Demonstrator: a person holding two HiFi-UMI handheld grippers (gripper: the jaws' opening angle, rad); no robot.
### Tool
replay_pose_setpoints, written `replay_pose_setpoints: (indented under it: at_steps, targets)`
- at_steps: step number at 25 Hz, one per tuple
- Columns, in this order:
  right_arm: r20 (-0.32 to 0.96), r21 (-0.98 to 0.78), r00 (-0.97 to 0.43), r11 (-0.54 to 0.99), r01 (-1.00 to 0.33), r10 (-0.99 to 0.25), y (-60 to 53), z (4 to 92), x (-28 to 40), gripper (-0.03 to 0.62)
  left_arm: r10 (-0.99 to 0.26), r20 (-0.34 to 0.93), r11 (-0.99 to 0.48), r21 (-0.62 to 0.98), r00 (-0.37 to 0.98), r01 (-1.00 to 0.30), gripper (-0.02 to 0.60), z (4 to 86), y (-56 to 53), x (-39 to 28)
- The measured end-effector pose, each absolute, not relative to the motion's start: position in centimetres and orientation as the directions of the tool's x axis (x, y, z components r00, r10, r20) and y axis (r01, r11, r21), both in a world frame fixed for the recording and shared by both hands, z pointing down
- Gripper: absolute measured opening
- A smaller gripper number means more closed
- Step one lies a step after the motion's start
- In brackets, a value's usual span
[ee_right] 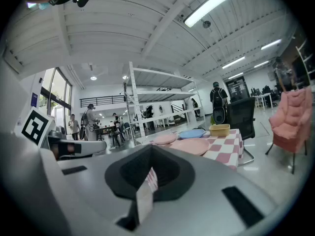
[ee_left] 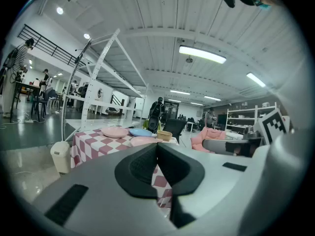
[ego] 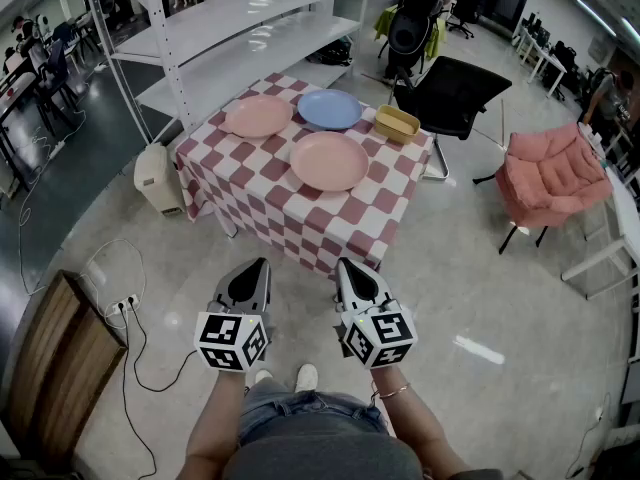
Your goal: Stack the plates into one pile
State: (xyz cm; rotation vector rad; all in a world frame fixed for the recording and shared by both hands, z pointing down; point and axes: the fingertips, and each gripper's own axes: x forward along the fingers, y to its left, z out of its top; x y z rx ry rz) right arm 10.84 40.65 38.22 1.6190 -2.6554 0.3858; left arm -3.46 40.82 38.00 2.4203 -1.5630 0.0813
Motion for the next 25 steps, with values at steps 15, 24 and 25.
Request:
replay_pose_setpoints:
  at_steps: [15, 24, 25]
  targets:
    - [0.153, -0.256, -0.476, 0.43, -0.866, -0.866, 39.4, 40.7, 12.7, 0.009, -0.898, 0.218, -0.352, 0.167, 0.382, -0.921, 0.015, 40.5, 39.8, -3.3]
    - [0.142, -0.283, -0.465, 0.414, -0.865, -0.874, 39.2, 40.7, 13.8, 0.009, -0.905, 0.213, -0.336, 0.176, 0.369, -0.925, 0.017, 40.6, 39.9, -3.2]
    - [0.142, -0.283, -0.465, 0.414, -0.865, -0.874, 39.2, 40.6, 13.9, 0.009, -0.906, 0.213, -0.332, 0.178, 0.366, -0.926, 0.016, 40.5, 39.9, -3.2]
